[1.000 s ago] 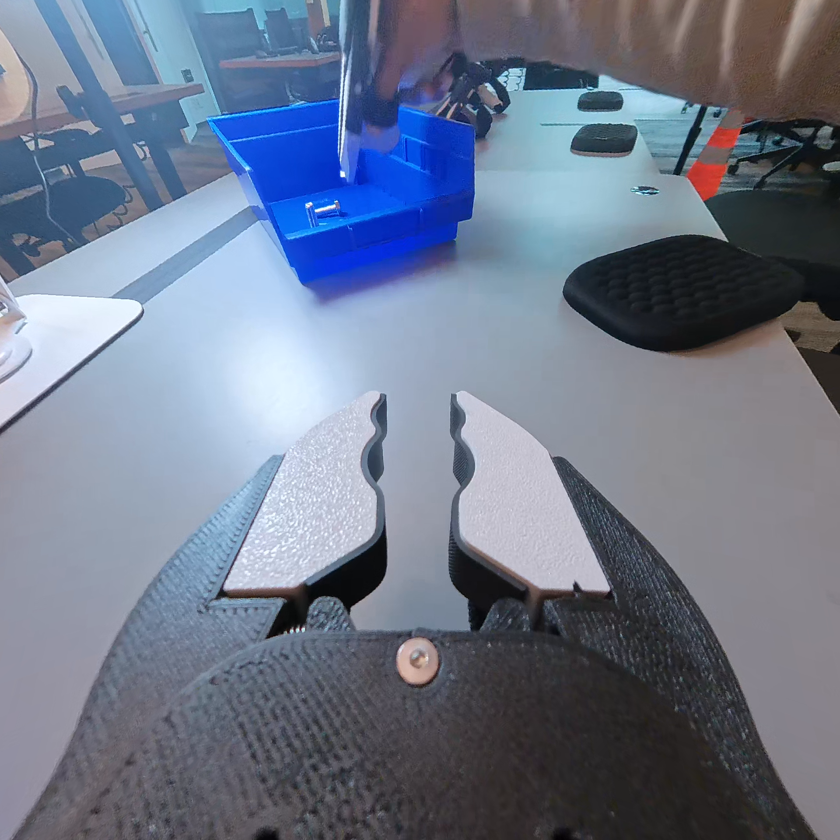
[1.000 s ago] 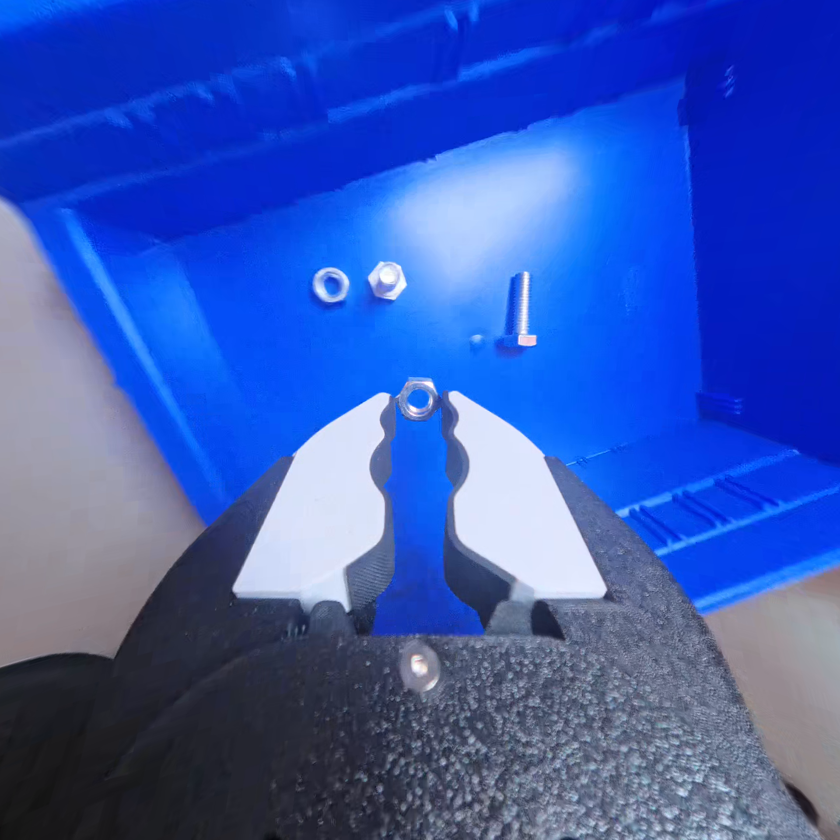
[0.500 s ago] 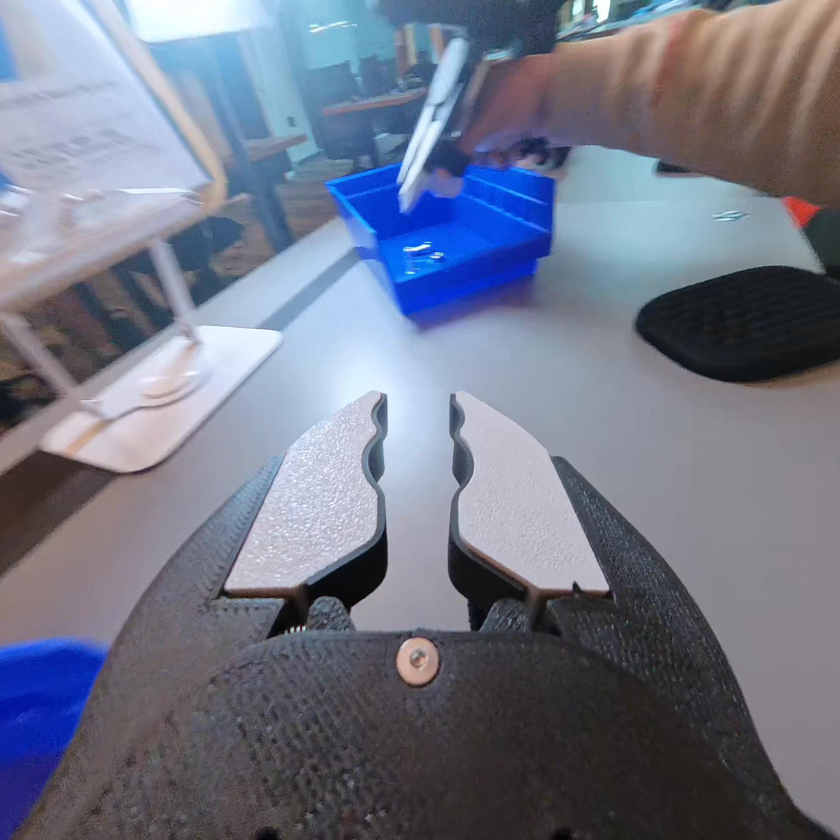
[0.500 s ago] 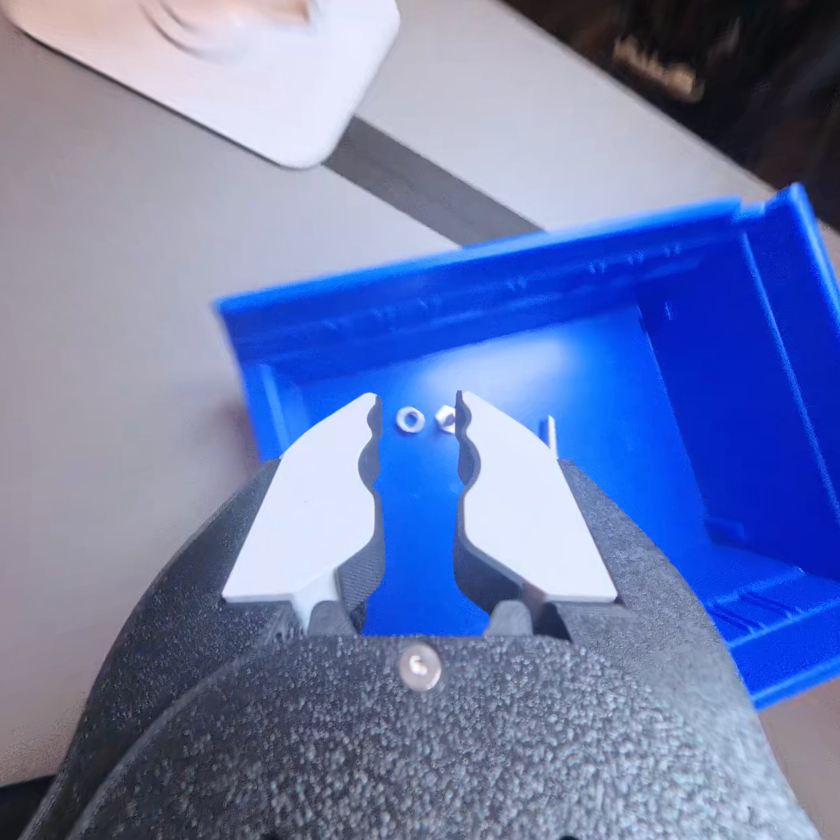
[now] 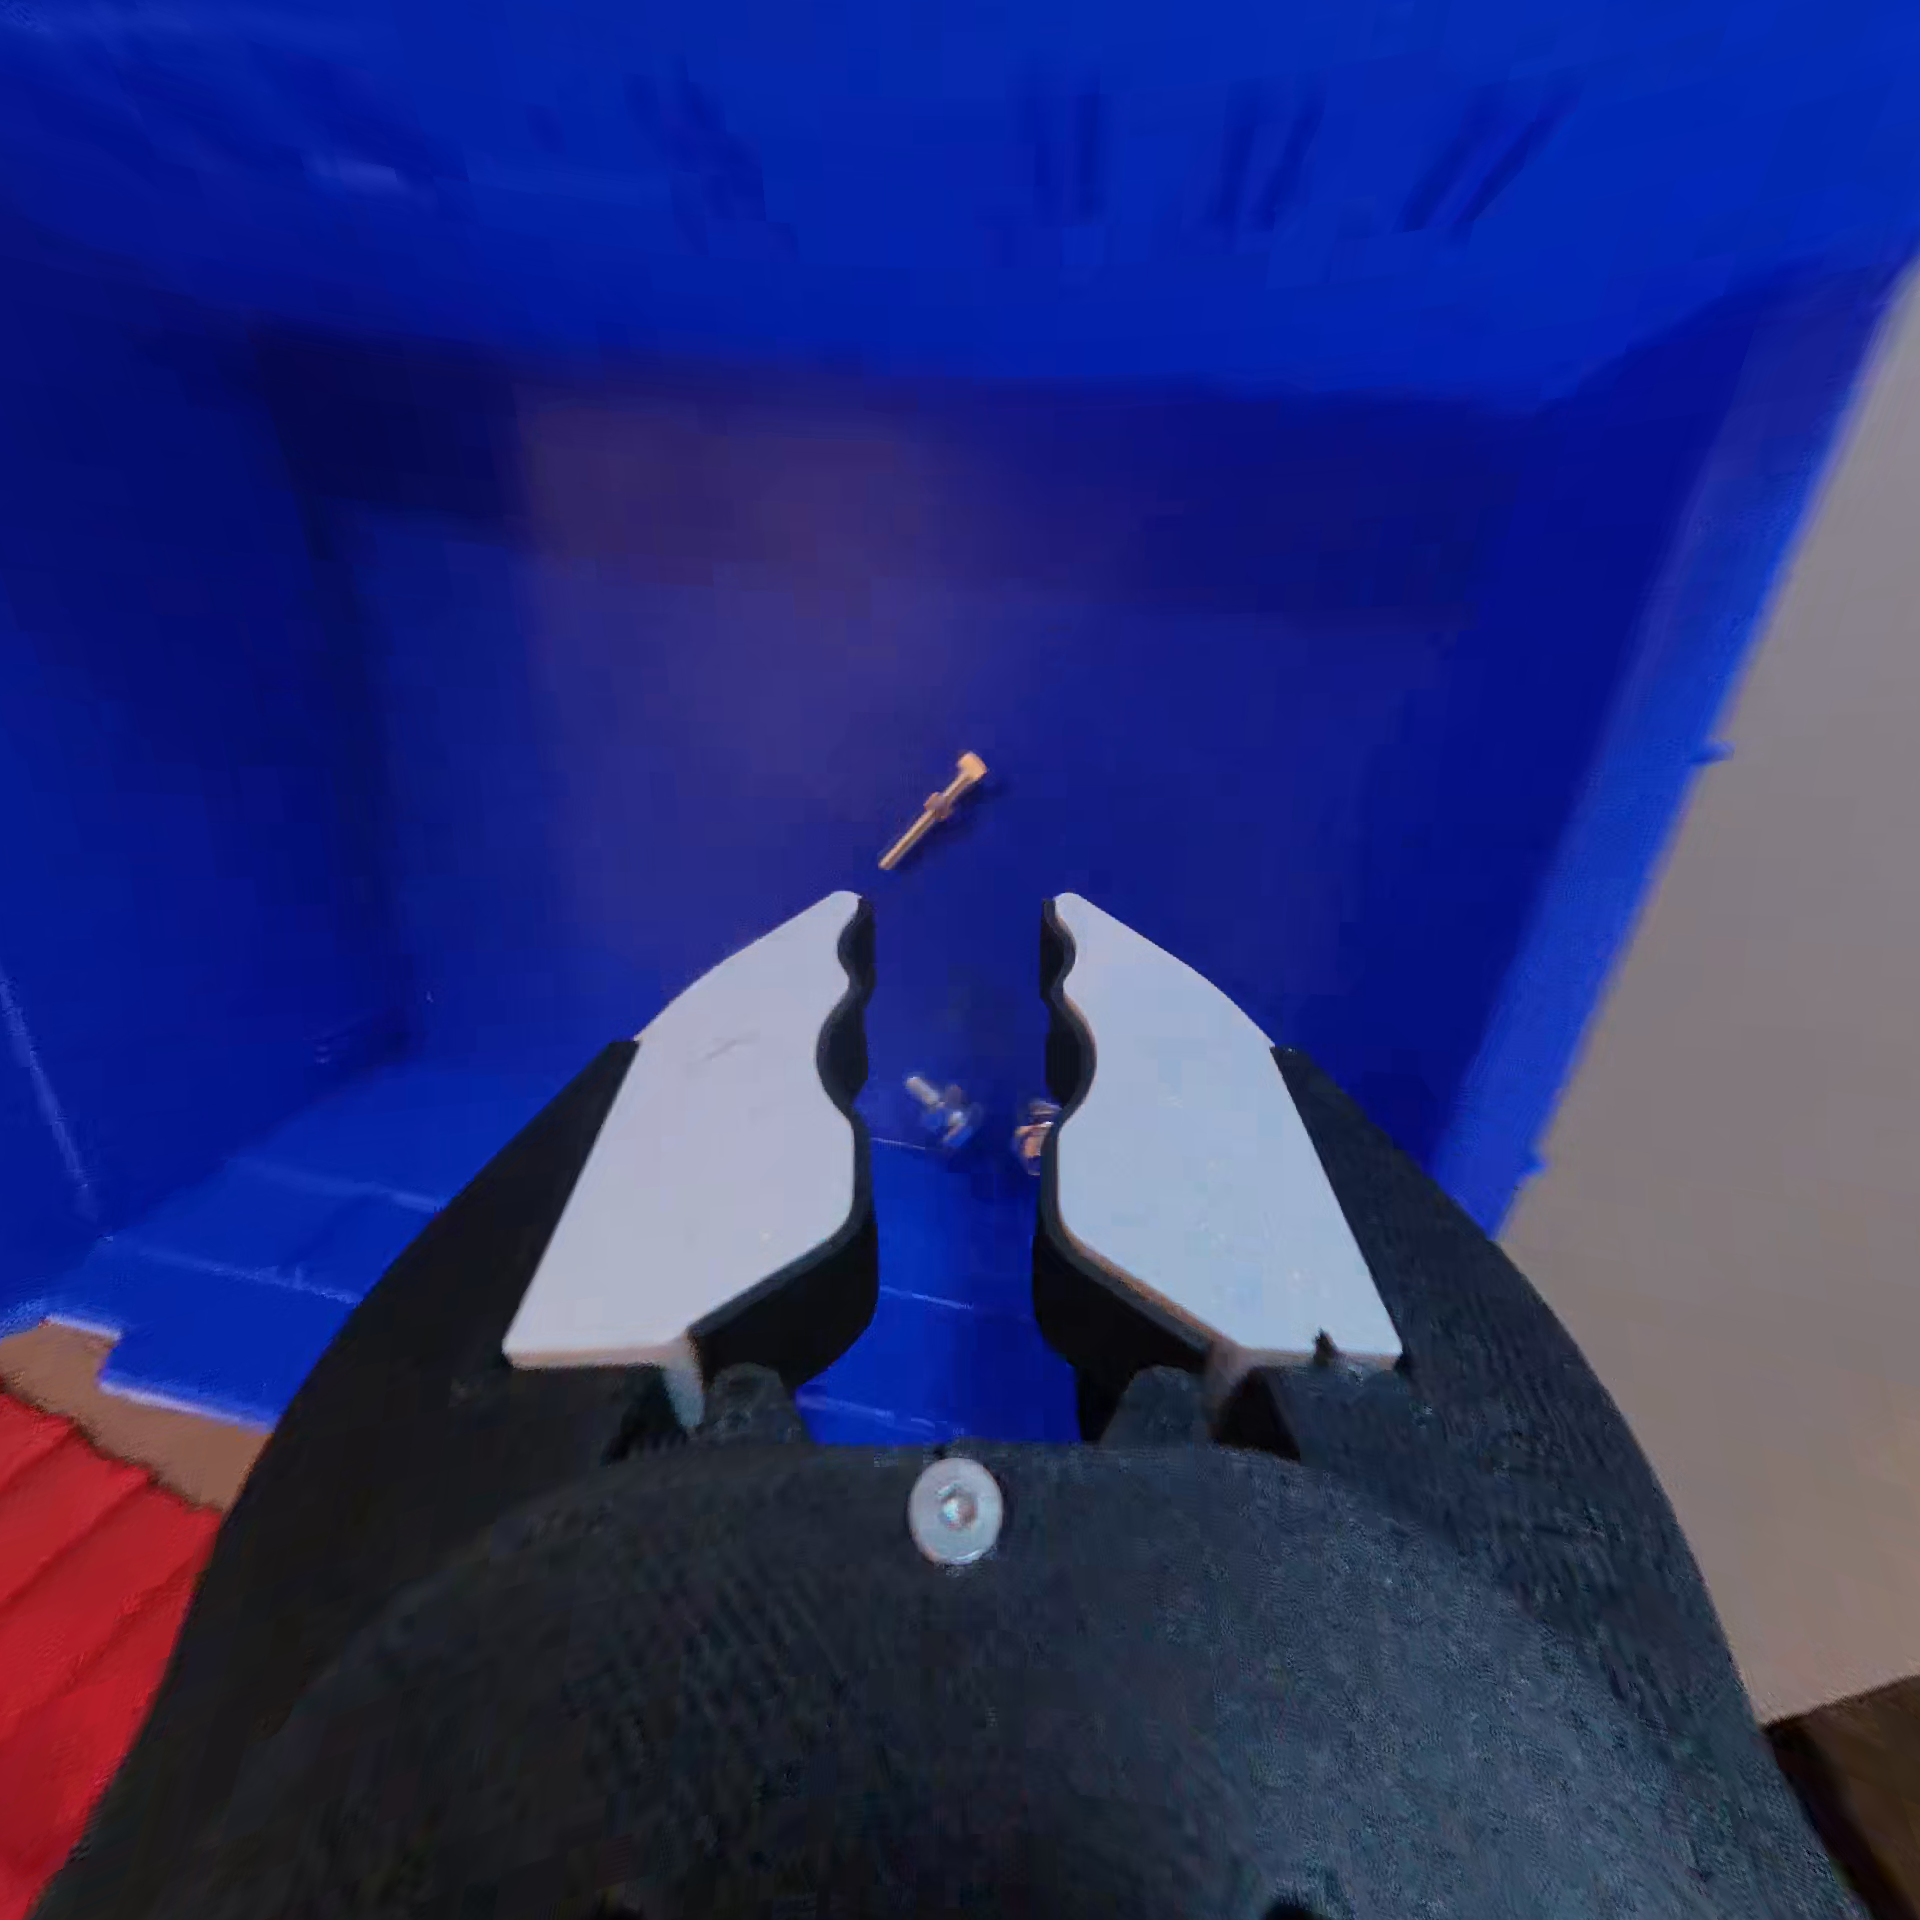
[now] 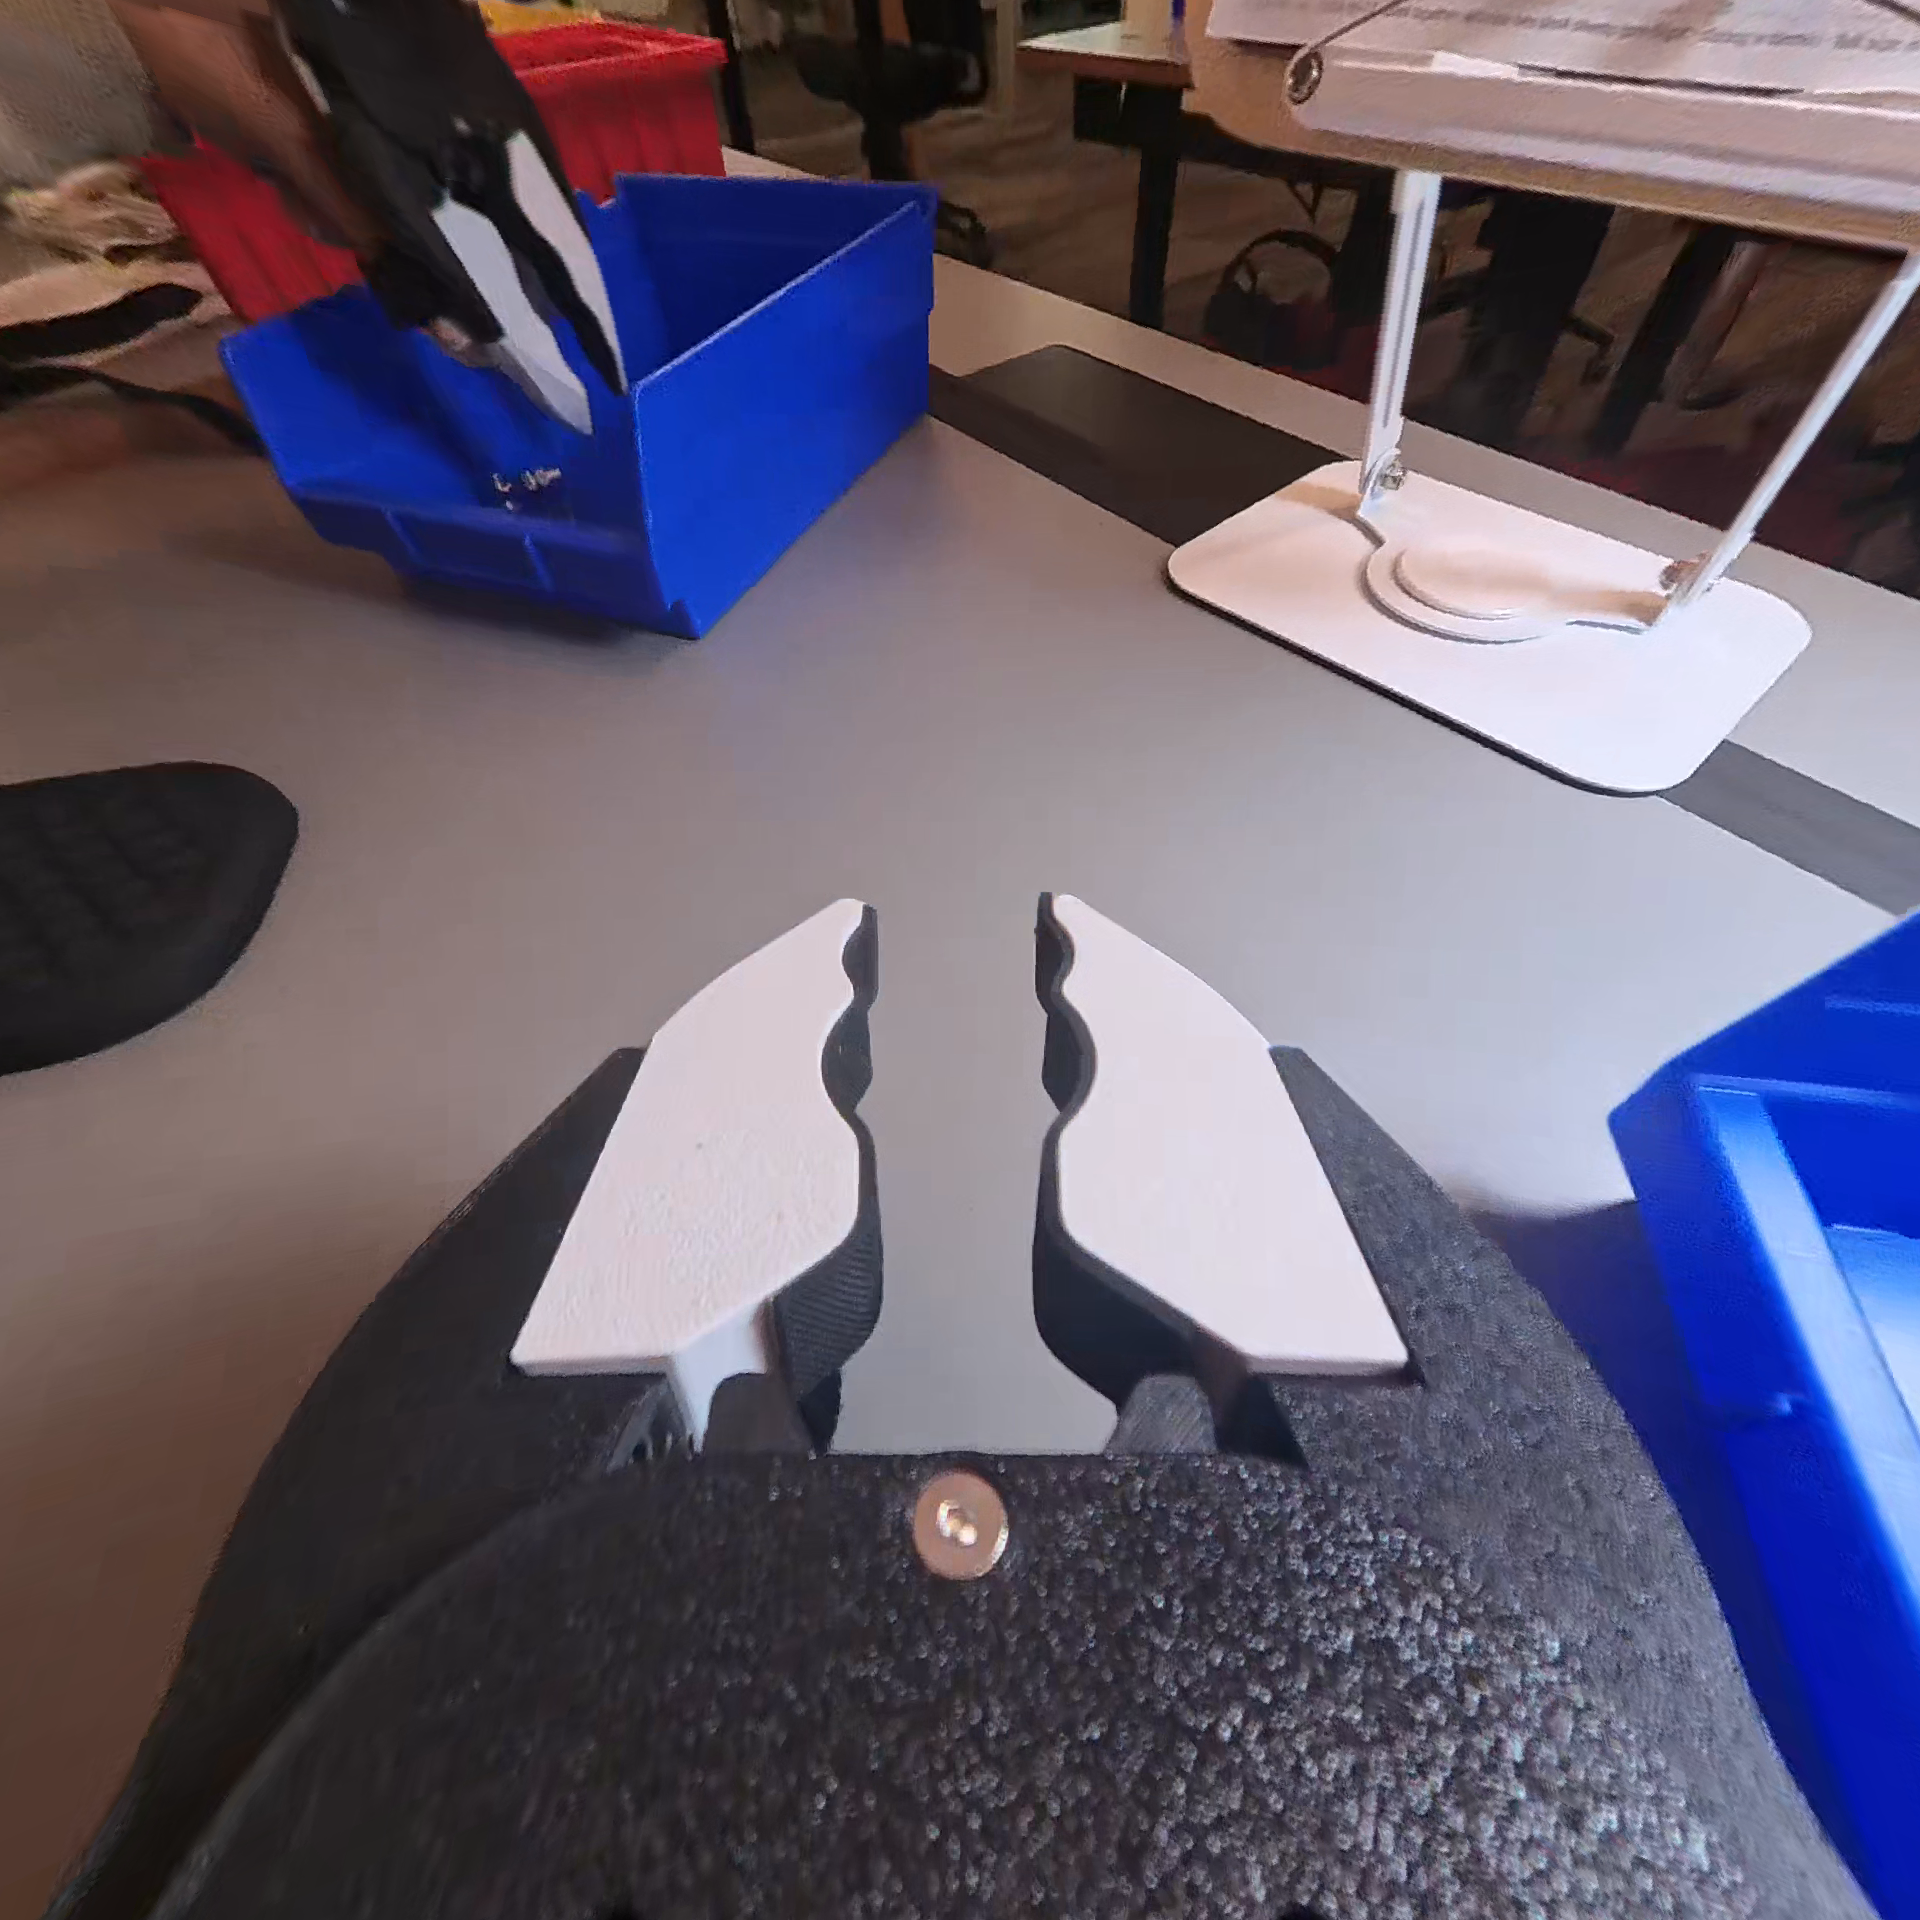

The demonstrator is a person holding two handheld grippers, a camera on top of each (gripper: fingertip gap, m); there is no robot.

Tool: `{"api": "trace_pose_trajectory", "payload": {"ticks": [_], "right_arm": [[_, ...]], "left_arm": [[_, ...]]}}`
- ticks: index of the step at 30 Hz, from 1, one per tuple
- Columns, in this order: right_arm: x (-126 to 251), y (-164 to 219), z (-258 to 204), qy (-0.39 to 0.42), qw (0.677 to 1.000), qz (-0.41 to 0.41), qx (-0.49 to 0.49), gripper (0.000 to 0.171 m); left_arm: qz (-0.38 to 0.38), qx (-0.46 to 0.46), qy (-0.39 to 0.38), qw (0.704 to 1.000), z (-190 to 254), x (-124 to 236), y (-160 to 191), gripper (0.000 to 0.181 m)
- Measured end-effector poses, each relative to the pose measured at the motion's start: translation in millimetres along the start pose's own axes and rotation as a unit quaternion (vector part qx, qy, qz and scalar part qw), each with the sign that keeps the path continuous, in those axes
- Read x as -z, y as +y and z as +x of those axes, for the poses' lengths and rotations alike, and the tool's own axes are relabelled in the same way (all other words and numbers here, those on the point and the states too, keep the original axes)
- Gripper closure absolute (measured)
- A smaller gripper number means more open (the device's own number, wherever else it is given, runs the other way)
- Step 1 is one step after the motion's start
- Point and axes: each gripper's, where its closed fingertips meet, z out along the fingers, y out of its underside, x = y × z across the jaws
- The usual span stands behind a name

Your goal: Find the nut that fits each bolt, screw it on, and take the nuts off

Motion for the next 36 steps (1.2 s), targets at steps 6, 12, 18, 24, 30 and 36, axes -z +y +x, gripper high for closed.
{"api": "trace_pose_trajectory", "payload": {"ticks": [6,12,18,24,30,36], "right_arm": [[-0.5,12.1,-3.9,-0.009,1.0,0.0,0.02,0.145],[-3.5,24.9,-8.1,-0.025,0.999,-0.023,0.022,0.145],[-5.3,30.7,-12.9,-0.024,0.998,-0.033,0.045,0.145],[-13.1,21.0,-37.4,-0.01,0.987,-0.021,0.157,0.145],[-26.8,29.8,-93.1,0.015,0.907,-0.034,0.419,0.143],[-36.7,49.0,-113.4,0.047,0.808,-0.05,0.585,0.143]], "left_arm": [[-0.104,-0.022,0.026,0.994,-10.1,-45.2,17.6,0.145],[-0.076,-0.025,0.086,0.993,0.6,-48.0,6.5,0.174],[-0.053,-0.038,-0.04,0.997,-9.3,-18.3,-5.9,0.175],[0.146,-0.066,0.073,0.984,118.2,67.8,-88.9,0.175],[0.125,-0.112,0.261,0.951,261.7,39.7,-116.2,0.175],[0.096,-0.07,0.361,0.925,306.4,13.1,-135.5,0.176]]}}
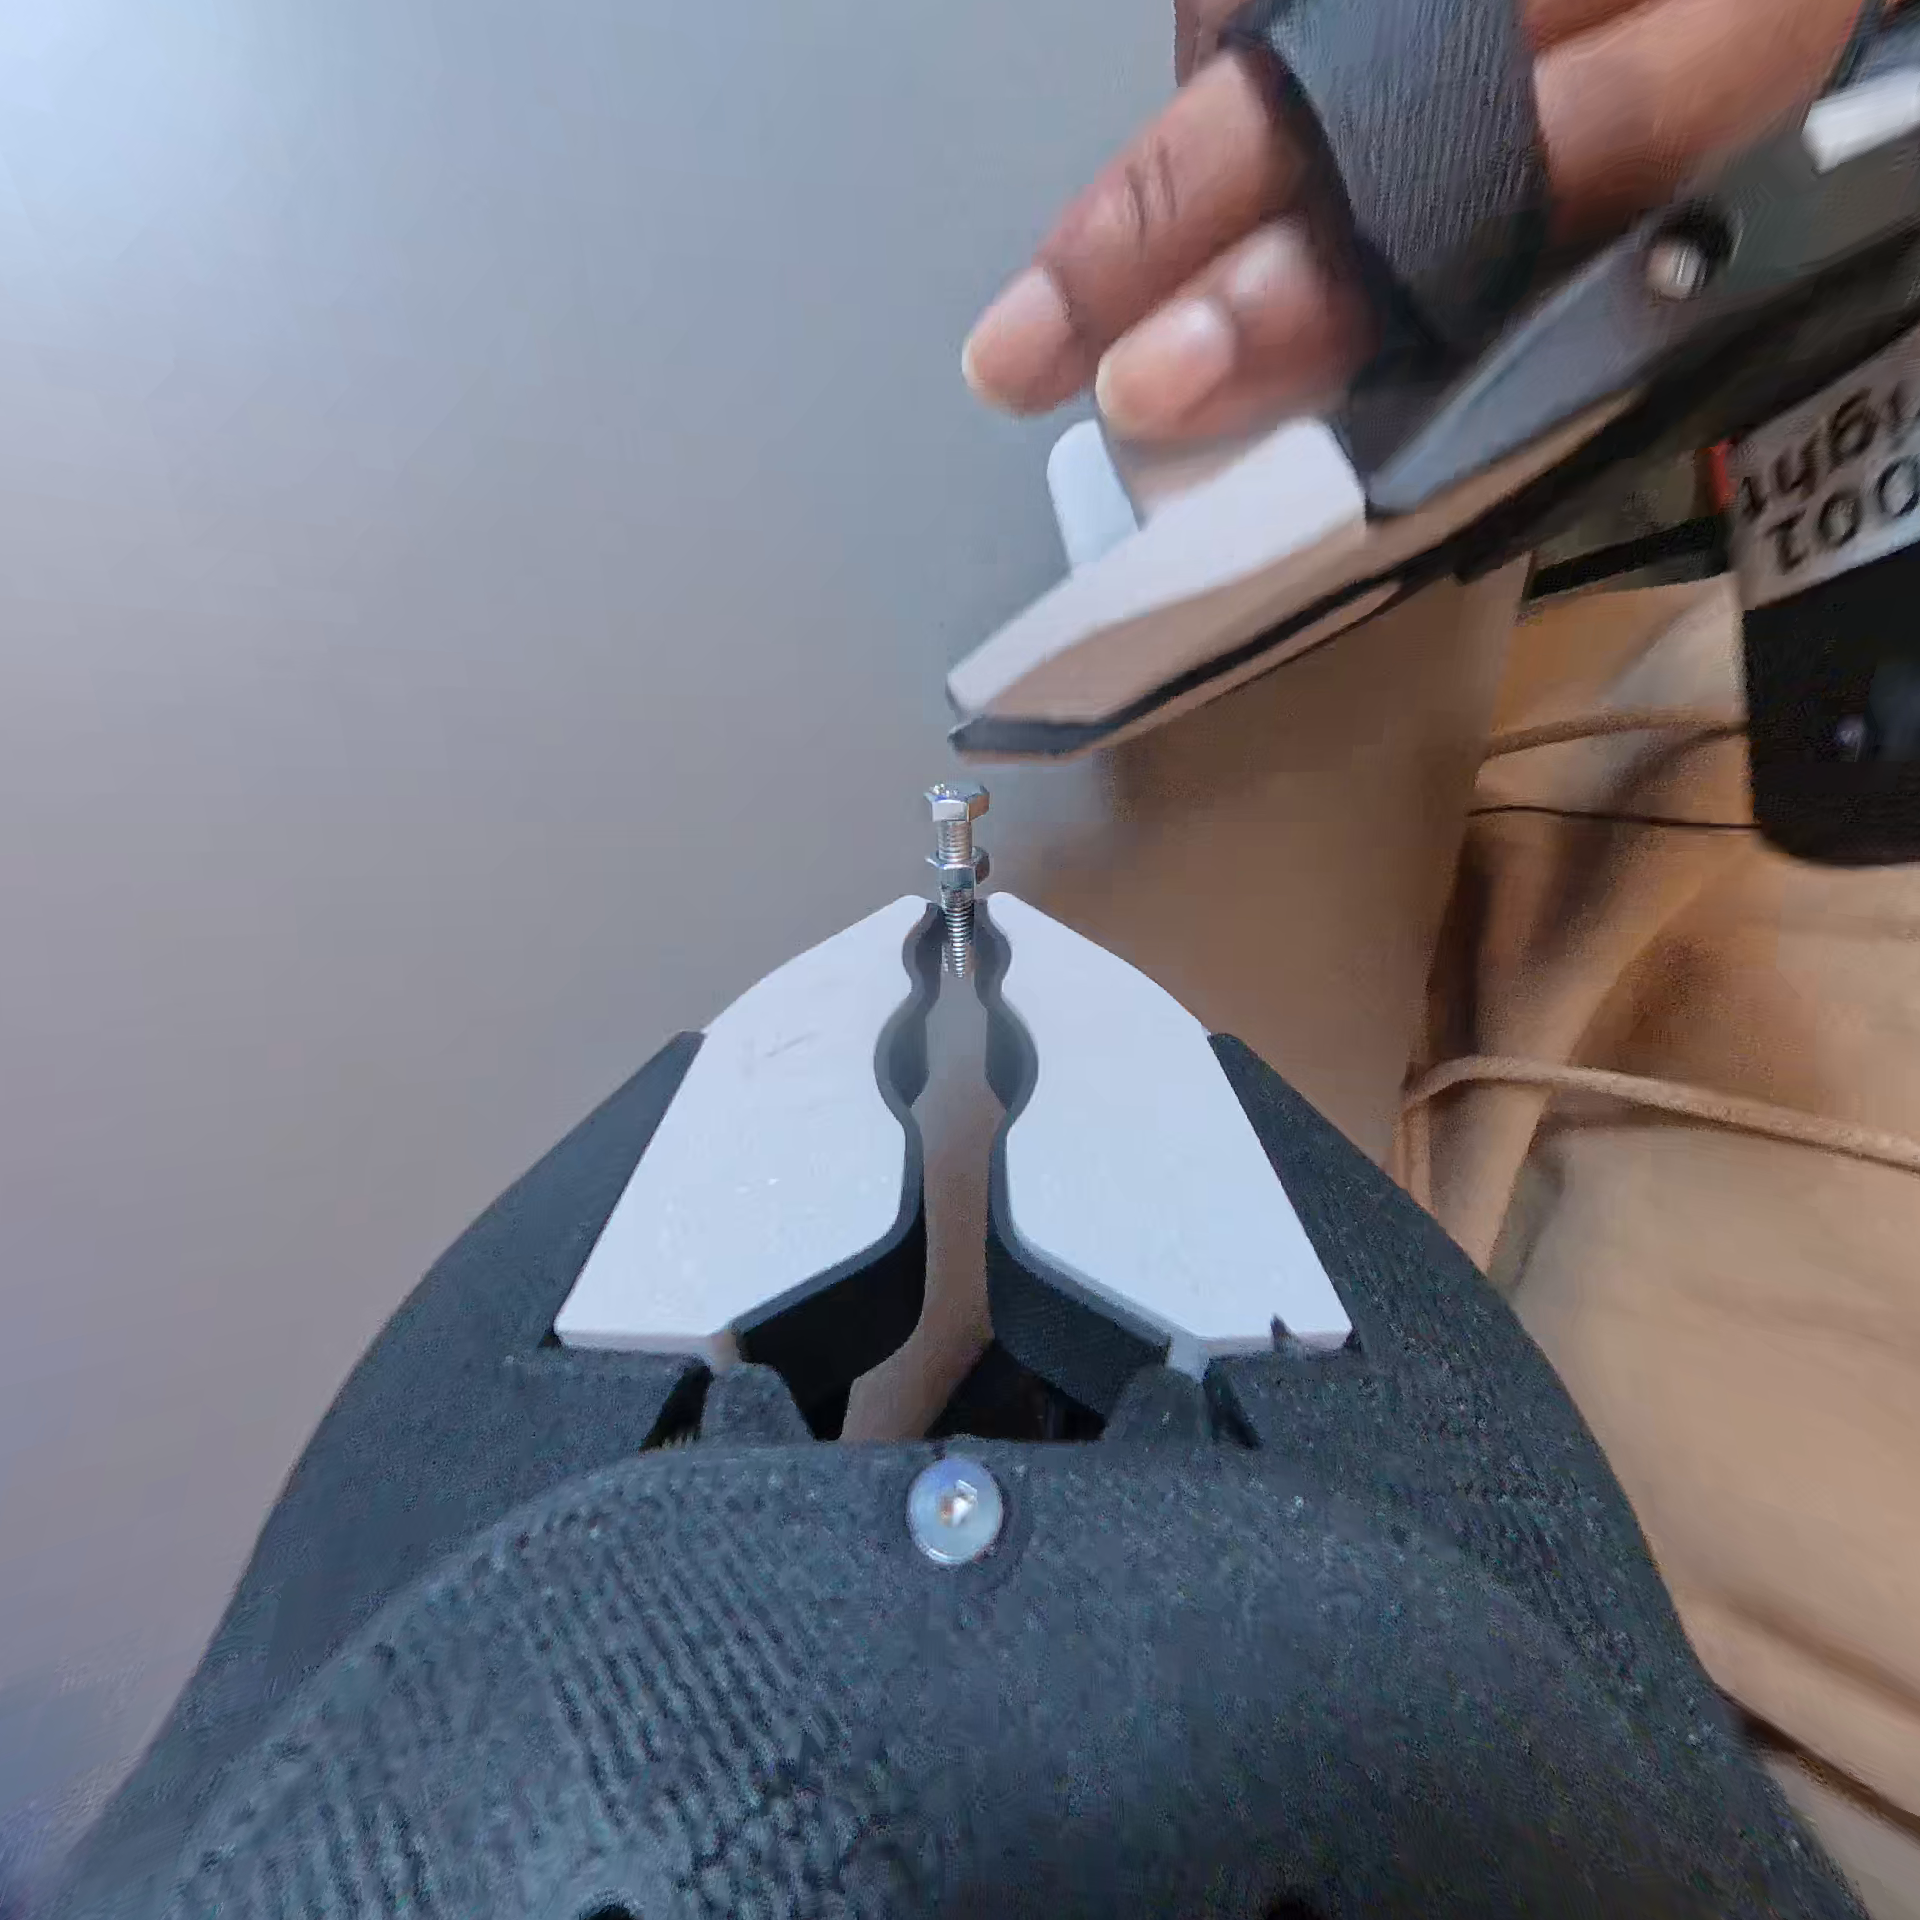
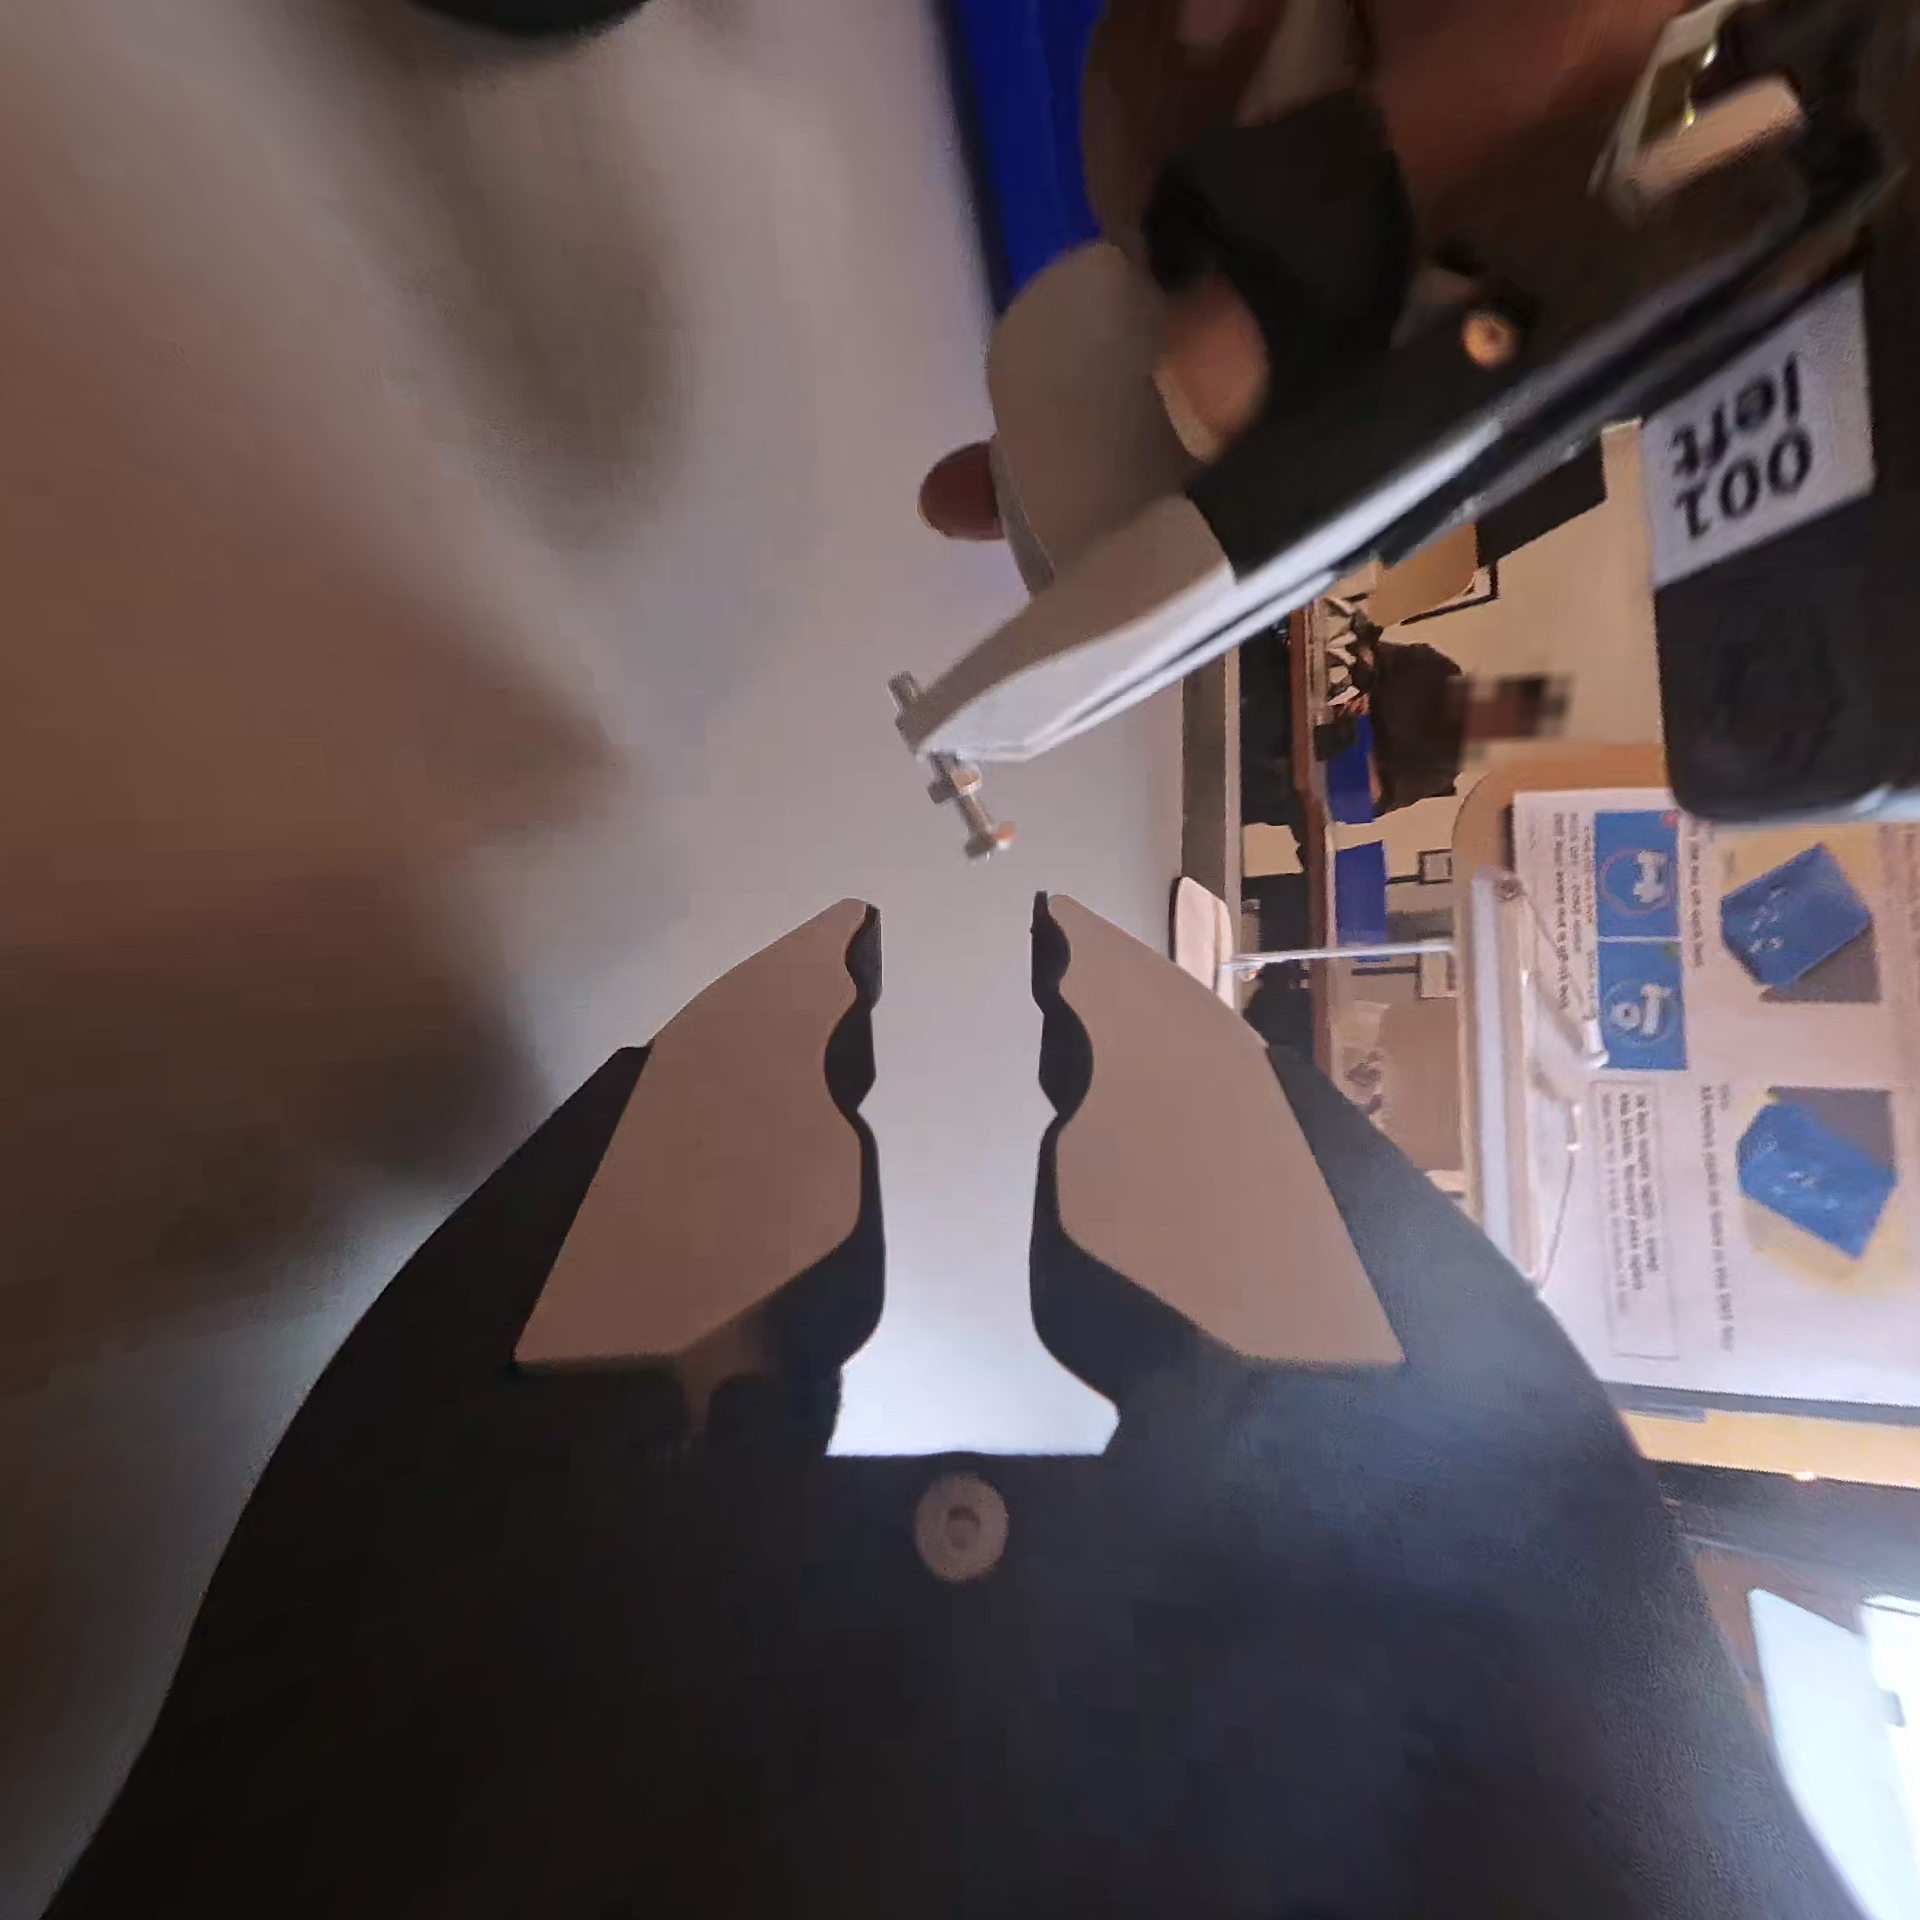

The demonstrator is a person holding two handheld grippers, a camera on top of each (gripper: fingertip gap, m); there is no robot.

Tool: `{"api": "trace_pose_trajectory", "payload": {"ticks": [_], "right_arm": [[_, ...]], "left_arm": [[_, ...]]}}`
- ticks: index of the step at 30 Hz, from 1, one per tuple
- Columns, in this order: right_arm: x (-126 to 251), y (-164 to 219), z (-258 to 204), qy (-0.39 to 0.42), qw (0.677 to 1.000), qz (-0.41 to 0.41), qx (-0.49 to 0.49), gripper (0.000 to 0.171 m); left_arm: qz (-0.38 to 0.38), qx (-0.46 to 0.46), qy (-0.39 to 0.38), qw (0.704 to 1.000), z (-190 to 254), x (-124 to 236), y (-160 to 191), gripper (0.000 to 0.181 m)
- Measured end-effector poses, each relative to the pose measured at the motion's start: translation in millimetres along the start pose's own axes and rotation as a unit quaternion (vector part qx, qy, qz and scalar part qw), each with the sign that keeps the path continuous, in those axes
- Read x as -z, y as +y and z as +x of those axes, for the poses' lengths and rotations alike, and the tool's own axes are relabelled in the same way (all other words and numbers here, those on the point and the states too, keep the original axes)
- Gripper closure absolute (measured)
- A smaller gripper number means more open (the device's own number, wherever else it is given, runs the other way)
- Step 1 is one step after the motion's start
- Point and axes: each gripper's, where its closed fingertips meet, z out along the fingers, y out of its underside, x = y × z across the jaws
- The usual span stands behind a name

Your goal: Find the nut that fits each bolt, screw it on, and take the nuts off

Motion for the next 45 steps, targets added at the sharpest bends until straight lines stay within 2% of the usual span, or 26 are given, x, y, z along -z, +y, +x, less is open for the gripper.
{"api": "trace_pose_trajectory", "payload": {"ticks": [4,8,11,14,17,20,22,24,29,32,37,45], "right_arm": [[-6.0,0.5,-0.3,0.027,0.998,-0.013,0.055,0.146],[-8.1,5.0,3.5,0.057,0.994,-0.026,0.089,0.16],[-6.7,9.3,7.0,0.044,0.999,-0.021,0.022,0.16],[-2.3,16.7,19.9,0.012,0.989,0.011,-0.147,0.161],[8.2,9.3,36.8,-0.045,0.931,0.099,-0.348,0.161],[24.3,-9.5,55.2,-0.113,0.826,0.217,-0.507,0.161],[31.4,-15.0,63.2,-0.14,0.772,0.264,-0.561,0.161],[34.4,-19.5,64.0,-0.155,0.754,0.283,-0.573,0.161],[35.9,-33.6,55.4,-0.185,0.75,0.295,-0.562,0.161],[35.8,-34.2,52.7,-0.193,0.748,0.299,-0.561,0.16],[32.2,-36.9,42.3,-0.201,0.767,0.286,-0.539,0.16],[28.8,-36.3,38.8,-0.205,0.767,0.277,-0.542,0.159]], "left_arm": [[0.0,0.023,0.032,0.999,5.7,-8.6,-6.3,0.176],[0.001,0.032,0.037,0.999,5.9,-11.6,-7.9,0.176],[0.03,0.018,0.029,0.999,5.5,-7.1,-13.7,0.174],[0.122,-0.04,0.031,0.991,16.9,14.4,-32.7,0.153],[0.219,-0.135,-0.043,0.965,19.5,33.6,-47.1,0.149],[0.308,-0.217,-0.114,0.919,28.9,49.1,-59.0,0.155],[0.363,-0.26,-0.128,0.886,44.3,58.8,-65.2,0.161],[0.39,-0.28,-0.124,0.869,55.0,62.6,-67.8,0.165],[0.406,-0.283,-0.09,0.865,61.2,60.0,-68.8,0.171],[0.401,-0.261,-0.063,0.876,61.0,57.8,-66.9,0.176],[0.385,-0.197,-0.004,0.901,57.2,53.6,-62.8,0.176],[0.384,-0.193,-0.01,0.903,53.7,49.9,-62.6,0.176]]}}
